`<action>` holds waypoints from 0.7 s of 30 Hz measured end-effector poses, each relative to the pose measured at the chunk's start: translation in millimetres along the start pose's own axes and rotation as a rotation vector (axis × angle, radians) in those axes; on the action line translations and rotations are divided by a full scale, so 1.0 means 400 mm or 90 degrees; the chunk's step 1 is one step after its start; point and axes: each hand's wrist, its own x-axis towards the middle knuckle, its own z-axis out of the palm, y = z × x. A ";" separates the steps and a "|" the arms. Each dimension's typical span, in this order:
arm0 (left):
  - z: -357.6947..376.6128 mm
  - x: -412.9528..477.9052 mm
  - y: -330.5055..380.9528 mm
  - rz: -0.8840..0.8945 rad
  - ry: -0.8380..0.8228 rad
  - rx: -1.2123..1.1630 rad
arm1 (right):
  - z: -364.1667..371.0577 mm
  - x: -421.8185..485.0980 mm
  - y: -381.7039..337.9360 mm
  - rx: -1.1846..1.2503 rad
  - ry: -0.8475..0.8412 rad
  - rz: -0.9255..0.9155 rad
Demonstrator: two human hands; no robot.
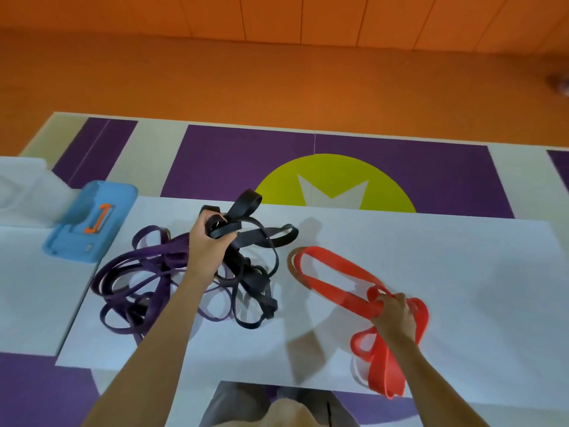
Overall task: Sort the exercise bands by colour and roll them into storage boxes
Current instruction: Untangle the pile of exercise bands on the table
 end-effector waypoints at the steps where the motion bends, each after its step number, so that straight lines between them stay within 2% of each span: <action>1: 0.010 -0.008 0.000 0.000 -0.009 0.003 | -0.018 -0.011 -0.014 -0.061 0.022 -0.012; 4: 0.046 -0.046 -0.021 0.005 -0.067 0.054 | -0.044 -0.017 -0.020 -0.225 0.058 -0.017; 7: 0.089 -0.092 -0.081 -0.017 -0.131 0.111 | -0.046 -0.027 -0.034 -0.246 -0.047 0.056; 9: 0.116 -0.118 -0.125 -0.038 -0.138 0.149 | -0.042 -0.040 -0.046 -0.297 -0.130 0.034; 11: 0.139 -0.143 -0.164 -0.041 -0.139 0.191 | -0.038 -0.052 -0.068 -0.347 -0.131 -0.024; 13: 0.156 -0.169 -0.196 -0.056 -0.158 0.223 | -0.023 -0.075 -0.104 -0.341 -0.069 -0.119; 16: 0.171 -0.182 -0.252 -0.060 -0.215 0.289 | 0.013 -0.114 -0.180 -0.221 -0.002 -0.284; 18: 0.170 -0.170 -0.290 -0.048 -0.257 0.360 | 0.034 -0.141 -0.239 -0.152 -0.057 -0.362; 21: 0.166 -0.157 -0.322 -0.022 -0.289 0.555 | 0.078 -0.177 -0.294 -0.128 -0.182 -0.441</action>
